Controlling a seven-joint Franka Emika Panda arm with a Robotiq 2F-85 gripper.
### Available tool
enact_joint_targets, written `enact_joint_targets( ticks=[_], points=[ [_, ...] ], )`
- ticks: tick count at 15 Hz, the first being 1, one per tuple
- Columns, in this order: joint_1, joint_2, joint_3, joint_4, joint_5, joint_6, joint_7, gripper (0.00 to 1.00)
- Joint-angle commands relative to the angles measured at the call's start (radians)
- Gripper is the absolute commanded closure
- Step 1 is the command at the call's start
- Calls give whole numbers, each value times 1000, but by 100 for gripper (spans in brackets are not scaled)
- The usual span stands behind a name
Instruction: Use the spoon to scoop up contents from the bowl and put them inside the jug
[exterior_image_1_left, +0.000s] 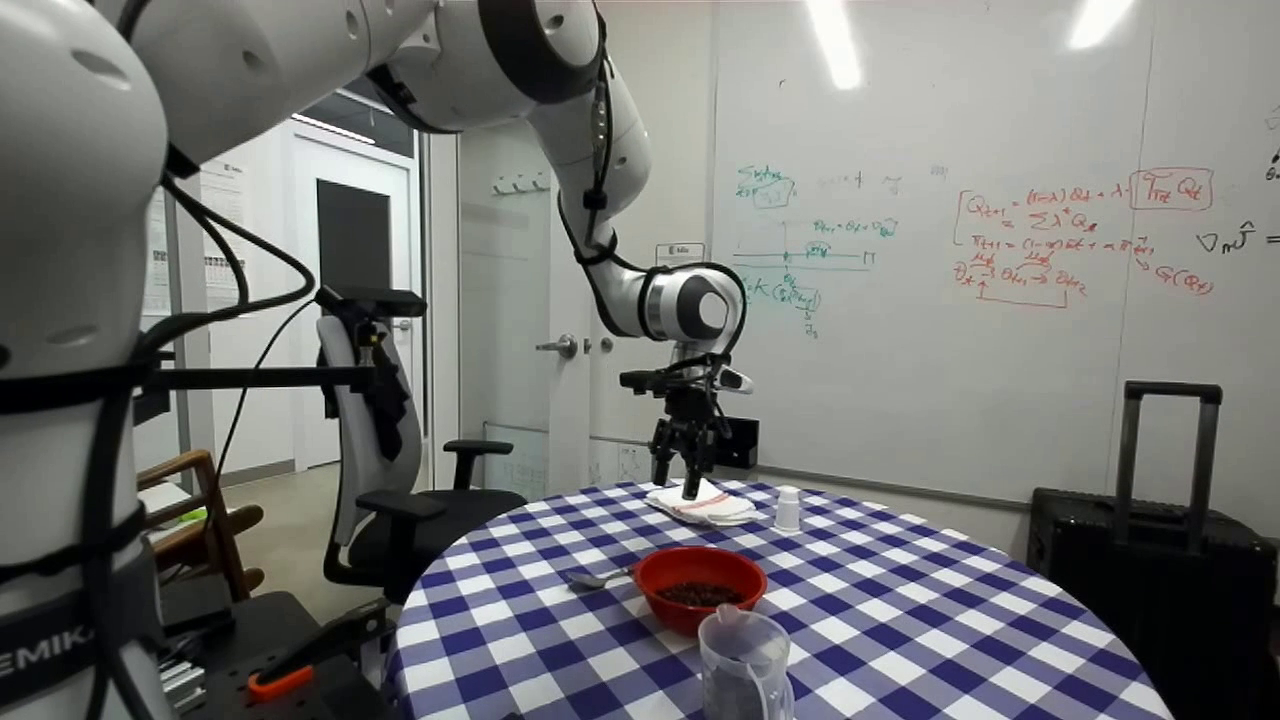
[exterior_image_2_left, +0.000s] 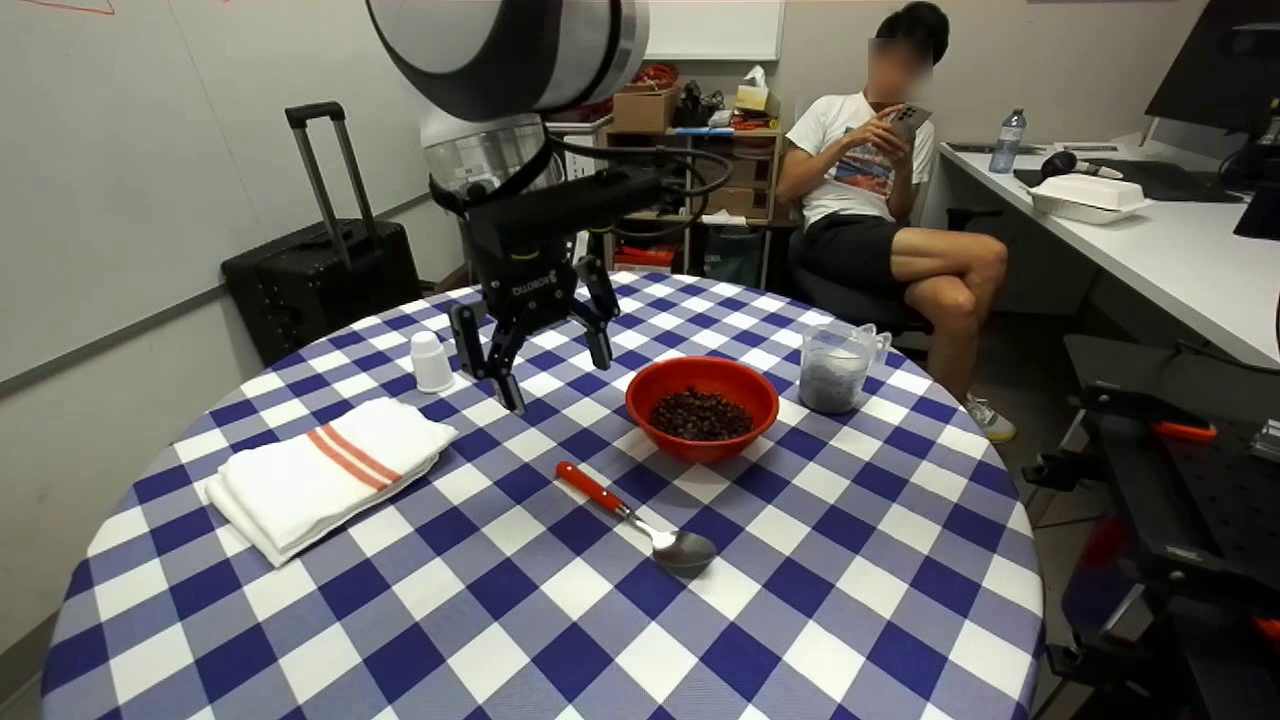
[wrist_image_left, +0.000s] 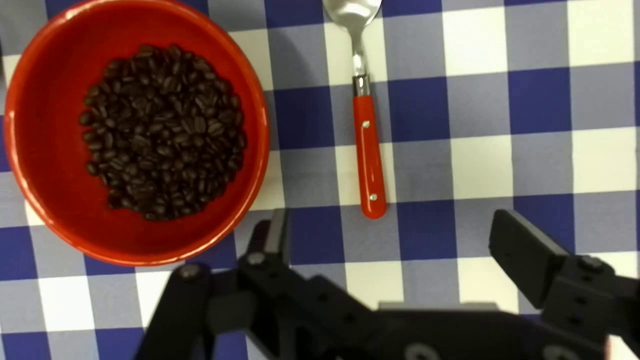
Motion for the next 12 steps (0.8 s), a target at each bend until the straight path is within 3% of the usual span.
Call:
enact_joint_targets(
  ticks=[1, 12],
  points=[
    [-18, 50, -15, 68, 10, 30, -1, 0],
    [-69, 200, 21, 227, 43, -15, -88, 0]
  ],
)
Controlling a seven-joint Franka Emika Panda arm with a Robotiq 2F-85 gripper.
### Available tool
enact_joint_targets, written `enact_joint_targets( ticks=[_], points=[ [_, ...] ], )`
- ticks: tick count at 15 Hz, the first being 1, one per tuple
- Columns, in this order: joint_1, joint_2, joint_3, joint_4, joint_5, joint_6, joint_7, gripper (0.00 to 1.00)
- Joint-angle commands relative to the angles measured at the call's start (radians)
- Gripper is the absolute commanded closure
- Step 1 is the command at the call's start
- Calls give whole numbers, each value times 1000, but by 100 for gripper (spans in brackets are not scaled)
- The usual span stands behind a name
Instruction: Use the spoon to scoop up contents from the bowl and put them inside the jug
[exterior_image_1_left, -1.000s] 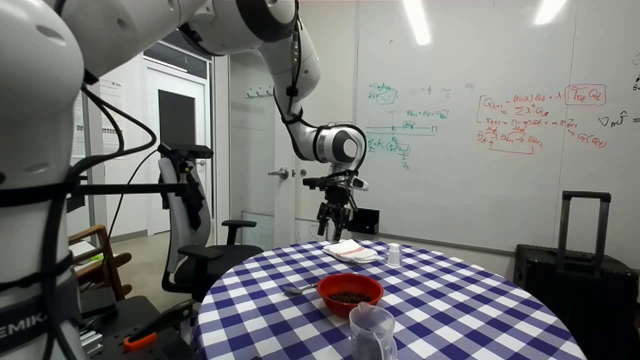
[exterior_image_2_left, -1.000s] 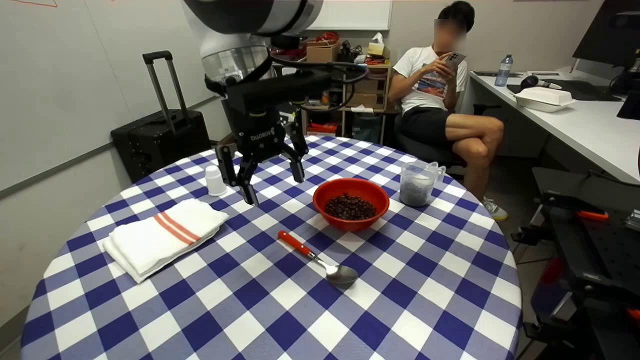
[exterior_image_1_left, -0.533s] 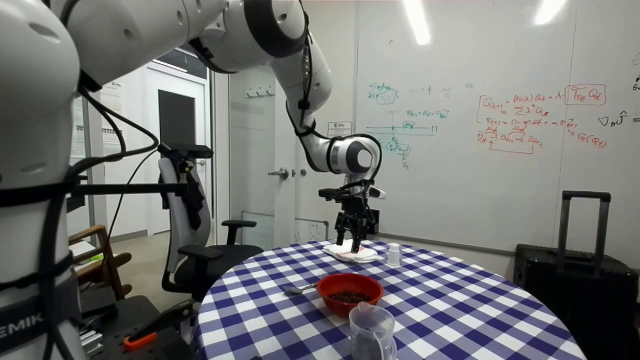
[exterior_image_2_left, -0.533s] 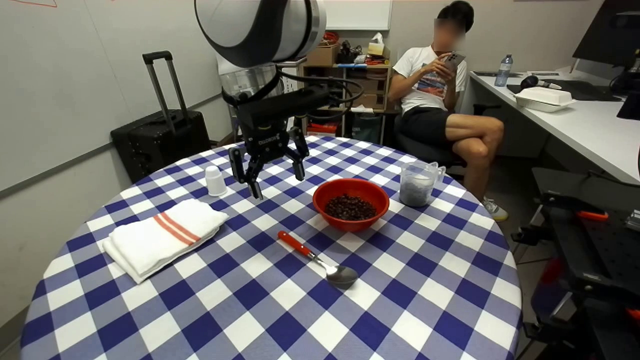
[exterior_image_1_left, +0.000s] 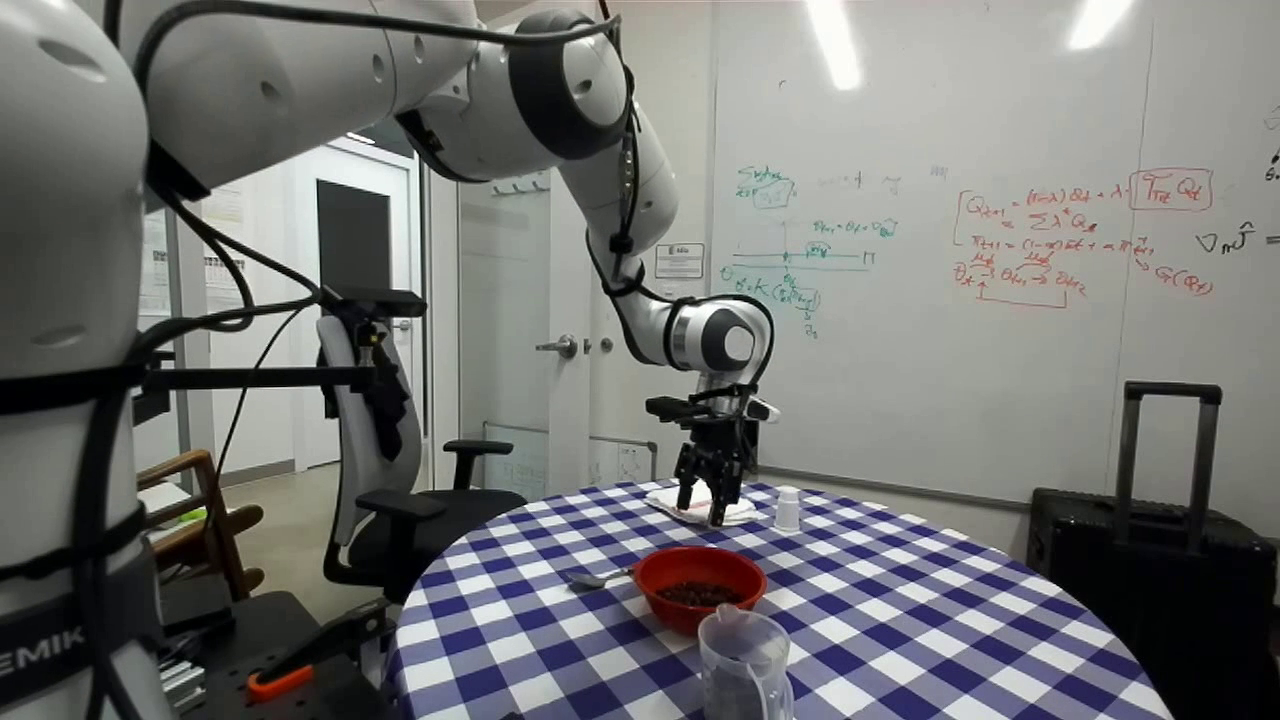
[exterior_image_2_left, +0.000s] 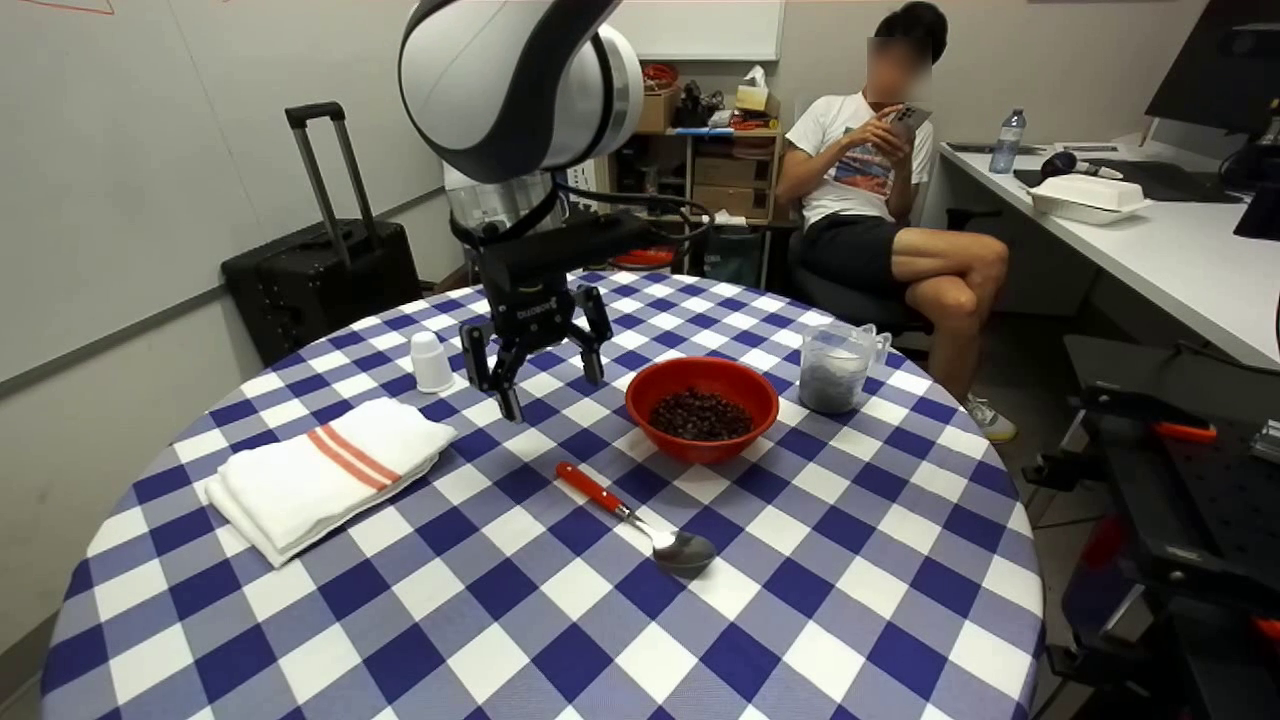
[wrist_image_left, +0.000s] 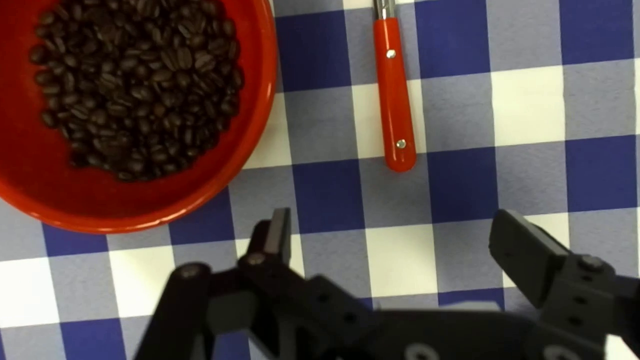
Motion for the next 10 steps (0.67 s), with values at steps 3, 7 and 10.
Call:
enact_joint_targets(
  ticks=[3, 7, 10],
  points=[
    [-5, 95, 12, 123, 10, -46, -40, 0],
    [8, 129, 12, 153, 8, -61, -27, 0],
    [14, 146, 15, 165, 7, -73, -27, 0]
  ],
)
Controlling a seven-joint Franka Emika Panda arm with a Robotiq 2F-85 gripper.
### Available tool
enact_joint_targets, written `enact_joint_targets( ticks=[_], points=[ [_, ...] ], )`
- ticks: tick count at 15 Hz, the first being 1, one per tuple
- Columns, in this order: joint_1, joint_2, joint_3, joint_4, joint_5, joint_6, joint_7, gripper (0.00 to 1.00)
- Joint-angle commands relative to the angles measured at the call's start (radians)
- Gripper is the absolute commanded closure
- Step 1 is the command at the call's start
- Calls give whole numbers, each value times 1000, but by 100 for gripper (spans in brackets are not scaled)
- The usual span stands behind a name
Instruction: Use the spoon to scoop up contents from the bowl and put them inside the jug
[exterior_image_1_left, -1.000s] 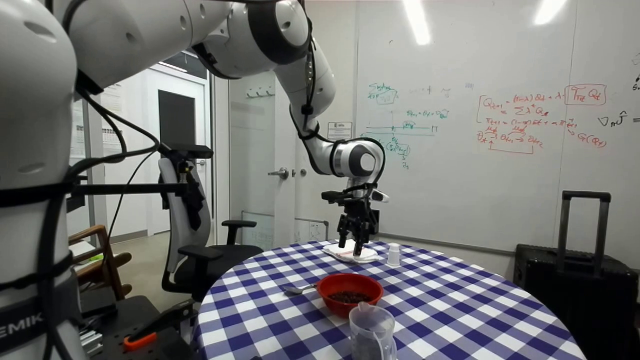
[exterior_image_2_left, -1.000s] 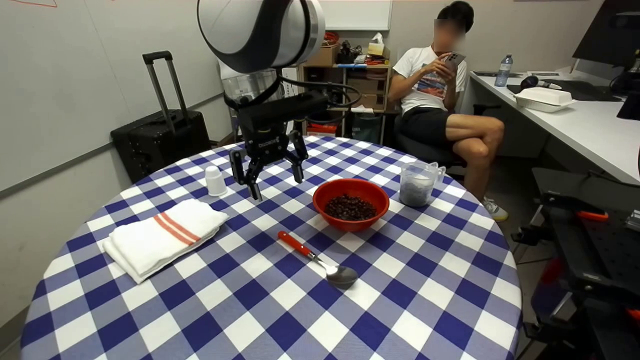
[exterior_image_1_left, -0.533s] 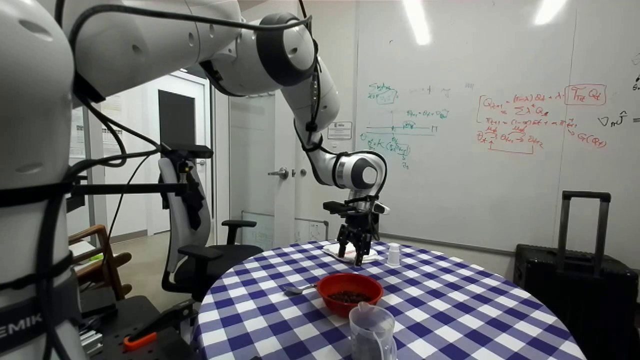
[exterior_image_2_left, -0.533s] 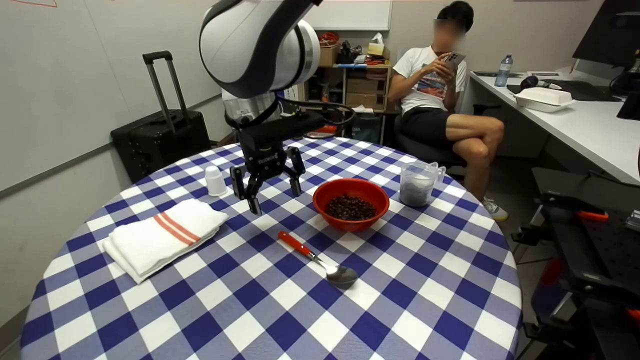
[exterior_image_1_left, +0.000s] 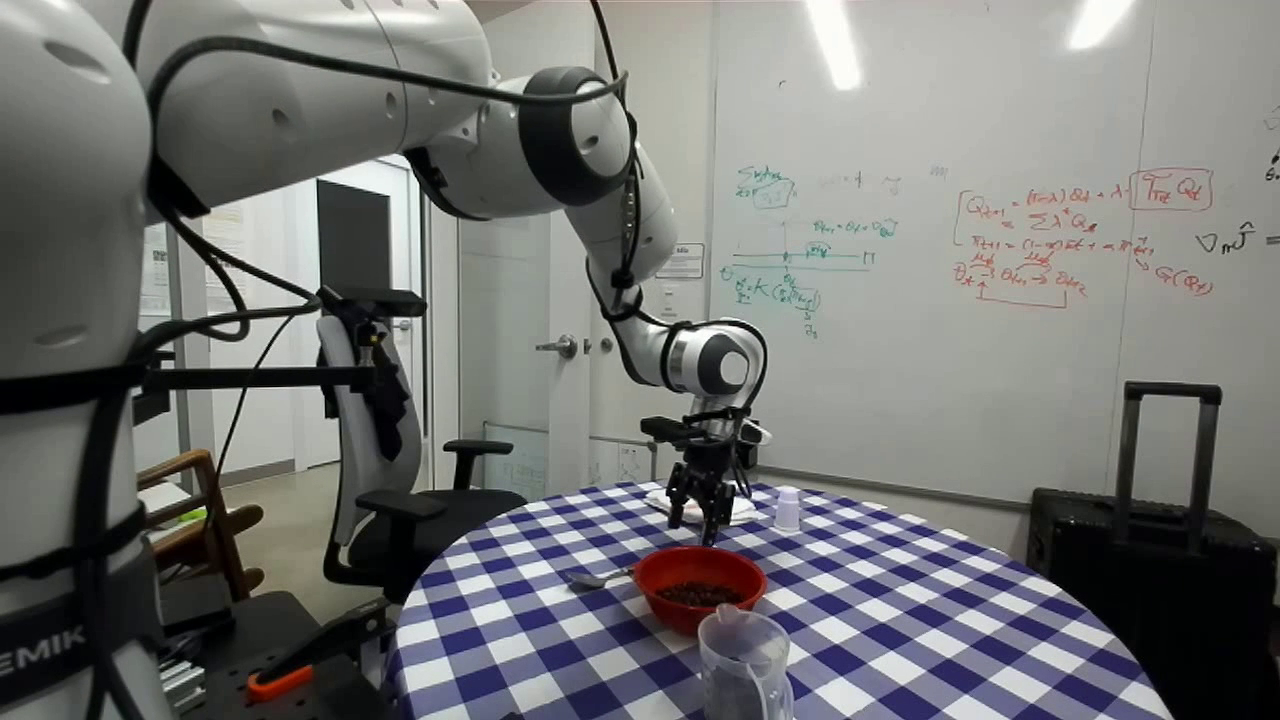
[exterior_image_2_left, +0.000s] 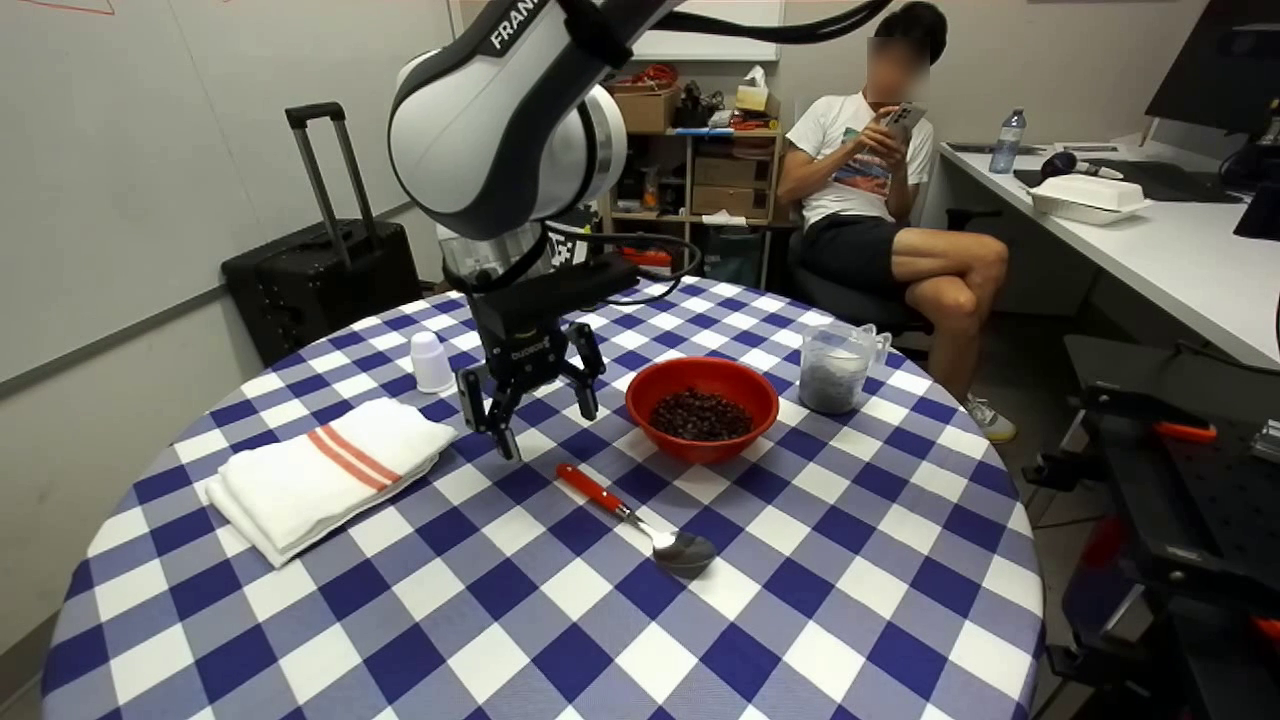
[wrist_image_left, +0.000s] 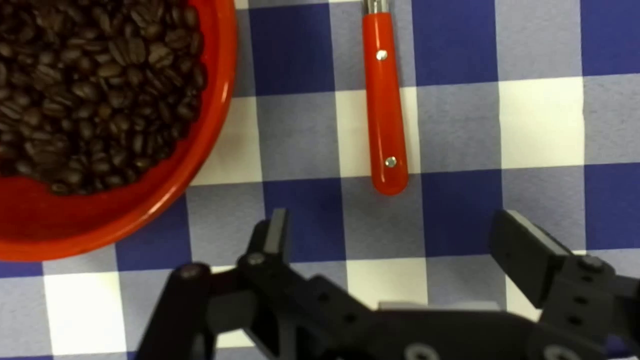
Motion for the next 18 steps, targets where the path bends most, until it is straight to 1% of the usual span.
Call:
enact_joint_targets(
  ticks=[1, 7, 10, 11, 12, 13, 14, 16, 17, 18],
  points=[
    [7, 42, 6, 60, 8, -42, -11, 0],
    [11, 74, 14, 80, 11, -56, -11, 0],
    [11, 86, 14, 86, 11, -56, -10, 6],
    [10, 89, 14, 88, 11, -57, -11, 21],
    [9, 92, 13, 89, 11, -58, -11, 31],
    [9, 94, 13, 90, 11, -58, -10, 31],
    [9, 93, 13, 92, 11, -61, -10, 40],
    [9, 93, 13, 99, 11, -73, -9, 53],
    [9, 91, 12, 101, 10, -76, -7, 62],
    [10, 90, 12, 105, 10, -78, -7, 68]
  ],
)
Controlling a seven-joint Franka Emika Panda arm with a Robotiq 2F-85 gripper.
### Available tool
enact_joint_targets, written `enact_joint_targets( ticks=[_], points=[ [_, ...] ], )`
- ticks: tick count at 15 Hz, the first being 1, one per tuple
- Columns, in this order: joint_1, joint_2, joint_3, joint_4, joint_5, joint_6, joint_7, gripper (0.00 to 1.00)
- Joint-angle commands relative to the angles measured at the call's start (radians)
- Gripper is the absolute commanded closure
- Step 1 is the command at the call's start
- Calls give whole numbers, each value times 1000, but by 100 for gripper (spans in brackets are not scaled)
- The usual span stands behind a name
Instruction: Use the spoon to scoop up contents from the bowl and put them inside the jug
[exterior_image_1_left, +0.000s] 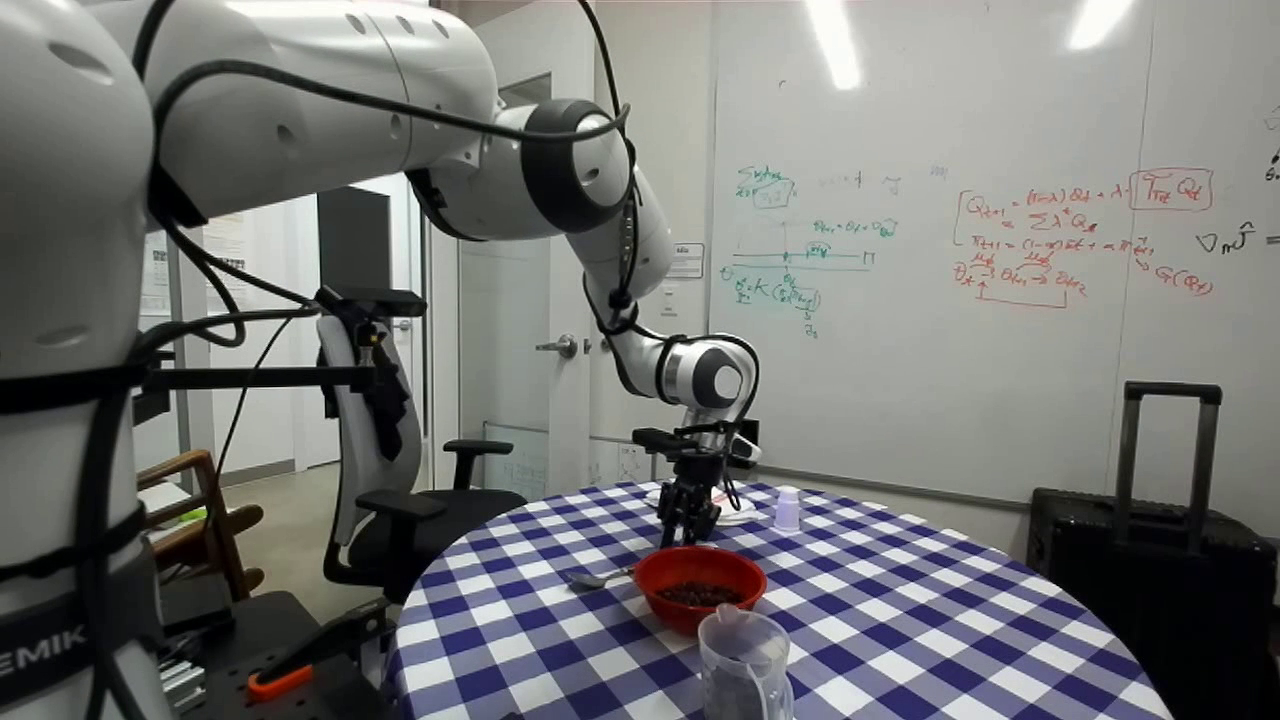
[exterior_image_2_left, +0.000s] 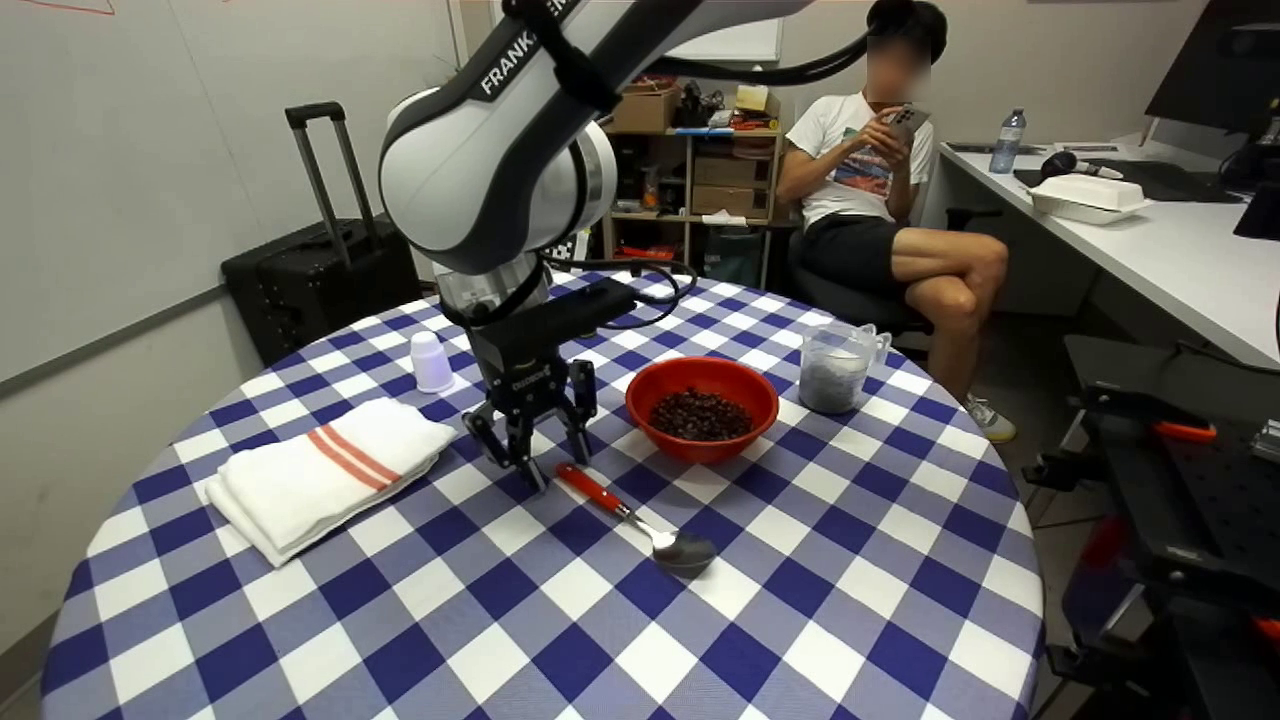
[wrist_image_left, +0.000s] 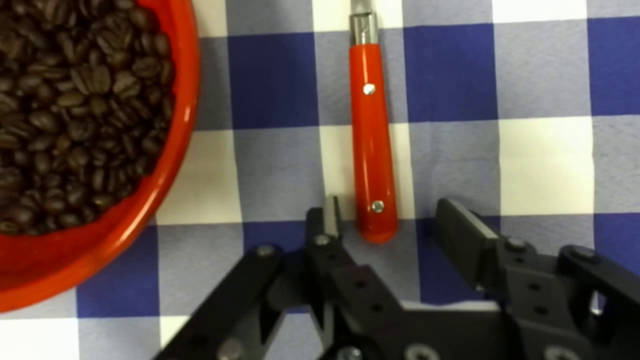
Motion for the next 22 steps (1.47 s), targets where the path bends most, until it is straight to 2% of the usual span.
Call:
enact_joint_targets(
  ticks=[1, 3, 5, 6, 12, 22],
  points=[
    [2, 26, -1, 42, 11, -20, -7, 77],
    [3, 25, 1, 45, 12, -18, -6, 93],
    [3, 23, 2, 39, 14, -15, -5, 100],
    [2, 22, 2, 36, 15, -14, -5, 95],
    [-9, -6, 1, 4, 21, -5, -13, 95],
    [-29, -51, -6, -1, 1, -59, -66, 95]
  ],
)
